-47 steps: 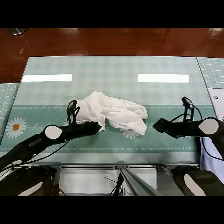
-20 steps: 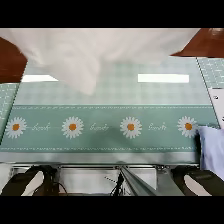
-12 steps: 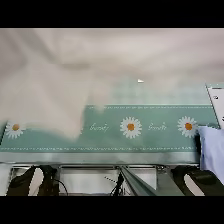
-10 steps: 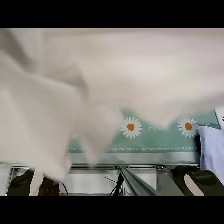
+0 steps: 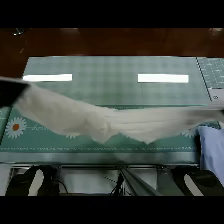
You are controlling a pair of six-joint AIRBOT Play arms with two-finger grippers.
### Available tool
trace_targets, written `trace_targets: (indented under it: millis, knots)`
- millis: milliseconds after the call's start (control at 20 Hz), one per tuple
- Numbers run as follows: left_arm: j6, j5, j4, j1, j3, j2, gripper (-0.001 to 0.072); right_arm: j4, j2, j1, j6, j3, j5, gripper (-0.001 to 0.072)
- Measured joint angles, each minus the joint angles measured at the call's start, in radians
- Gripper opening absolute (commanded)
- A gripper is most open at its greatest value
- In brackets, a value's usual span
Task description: Fold the shirts.
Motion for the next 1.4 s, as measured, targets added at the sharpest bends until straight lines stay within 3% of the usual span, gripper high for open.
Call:
trace_targets:
  millis: [150,300,500,700,750,800,850,900,1100,1250,1400]
  knots:
    - [-0.003,0.102,-0.008,-0.078,-0.215,-0.063,0.0026,-0.011,-0.043,0.0,0.024,-0.243,-0.169,0.002]
    - [-0.003,0.253,-0.033,-0.124,-0.297,-0.19,0.0027,-0.082,-0.171,-0.006,0.053,-0.351,-0.319,0.002]
    - [-0.001,0.417,-0.089,-0.145,-0.234,-0.412,0.0027,-0.103,-0.396,-0.077,0.076,-0.344,-0.465,0.002]
    - [0.0,0.472,-0.159,-0.153,-0.072,-0.627,0.0029,0.023,-0.582,-0.176,0.073,-0.259,-0.537,0.0021]
    - [0.007,0.477,-0.171,-0.157,-0.039,-0.666,0.0128,0.075,-0.617,-0.195,0.057,-0.24,-0.555,0.0033]
    - [0.022,0.479,-0.181,-0.165,-0.011,-0.702,0.0518,0.125,-0.644,-0.208,0.042,-0.226,-0.571,0.0224]
    - [0.033,0.48,-0.189,-0.174,0.009,-0.728,0.0703,0.169,-0.665,-0.218,0.026,-0.216,-0.584,0.0512]
    - [0.042,0.476,-0.192,-0.183,0.024,-0.749,0.0702,0.21,-0.682,-0.226,0.009,-0.208,-0.6,0.0567]
    - [0.055,0.335,-0.097,-0.144,0.1,-0.79,0.07,0.261,-0.711,-0.28,-0.054,-0.166,-0.565,0.0567]
    - [0.017,0.144,0.071,-0.037,0.125,-0.786,0.07,0.213,-0.697,-0.378,-0.09,-0.155,-0.465,0.0567]
    - [-0.007,0.043,0.144,0.069,0.042,-0.752,0.07,0.196,-0.645,-0.482,-0.107,-0.243,-0.43,0.0567]
